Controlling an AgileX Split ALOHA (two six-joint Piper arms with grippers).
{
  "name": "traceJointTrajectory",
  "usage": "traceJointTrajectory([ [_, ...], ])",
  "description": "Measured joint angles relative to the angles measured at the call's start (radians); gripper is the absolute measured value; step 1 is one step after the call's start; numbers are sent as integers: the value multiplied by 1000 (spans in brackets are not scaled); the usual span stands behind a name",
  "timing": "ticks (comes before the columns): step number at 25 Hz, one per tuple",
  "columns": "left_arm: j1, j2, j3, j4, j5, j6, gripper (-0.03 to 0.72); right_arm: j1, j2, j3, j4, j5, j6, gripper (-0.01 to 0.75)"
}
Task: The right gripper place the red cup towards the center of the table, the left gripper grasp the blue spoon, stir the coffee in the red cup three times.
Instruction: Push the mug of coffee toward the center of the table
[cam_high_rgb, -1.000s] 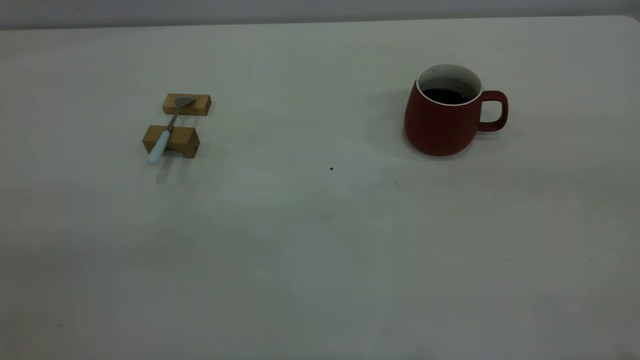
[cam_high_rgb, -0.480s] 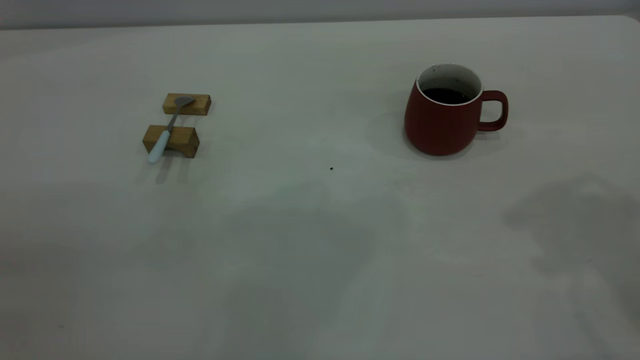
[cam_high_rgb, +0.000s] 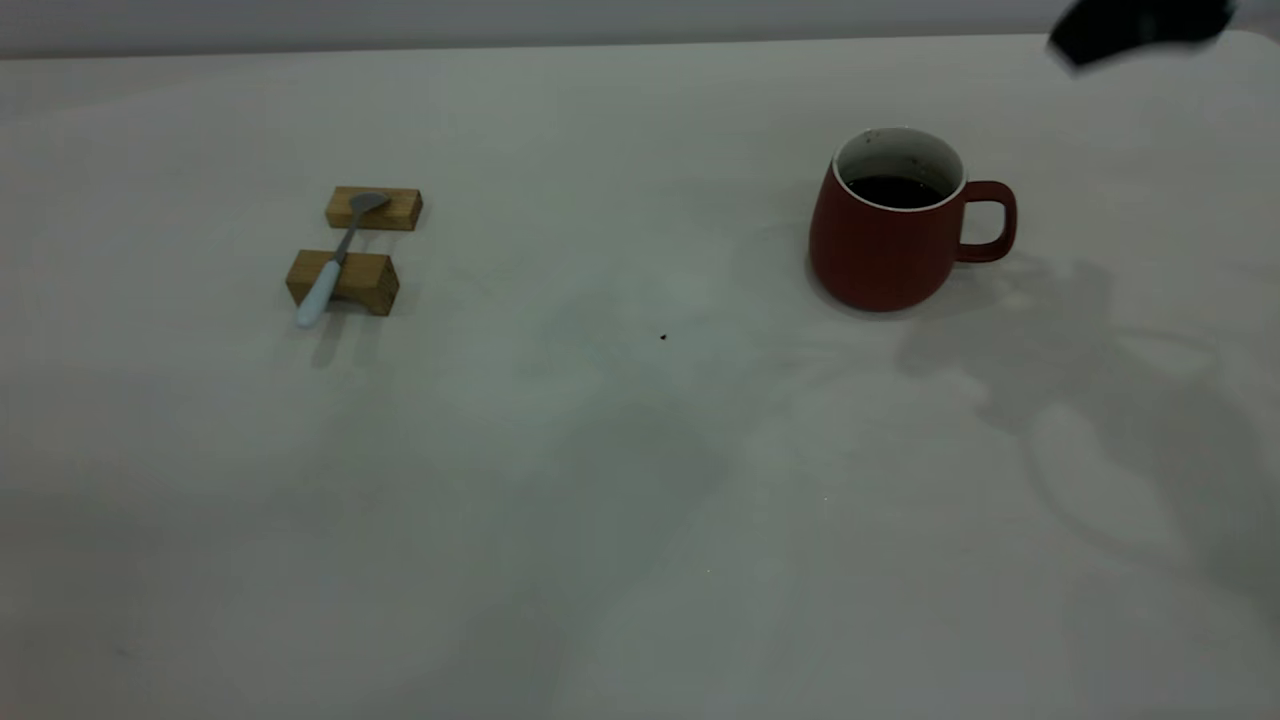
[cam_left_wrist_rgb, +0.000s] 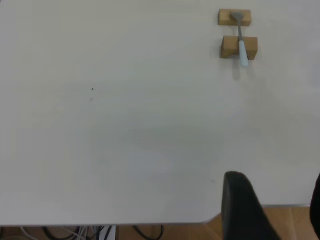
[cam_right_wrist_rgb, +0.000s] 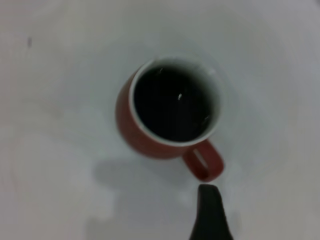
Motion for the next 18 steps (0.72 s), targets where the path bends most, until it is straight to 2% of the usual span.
traceJointTrajectory([
  [4,0,0,0,0,0,0,405,-38,144,-29,108,48,-298,582],
  [8,0,0,0,0,0,0,405,-89,263,-130,213,167,-495,582],
  [14,0,0,0,0,0,0,405,-117,386,-290,242,207,-534,582],
  [18,0,-1,0,0,0,0,405,-133,438,-321,241,208,-534,582],
])
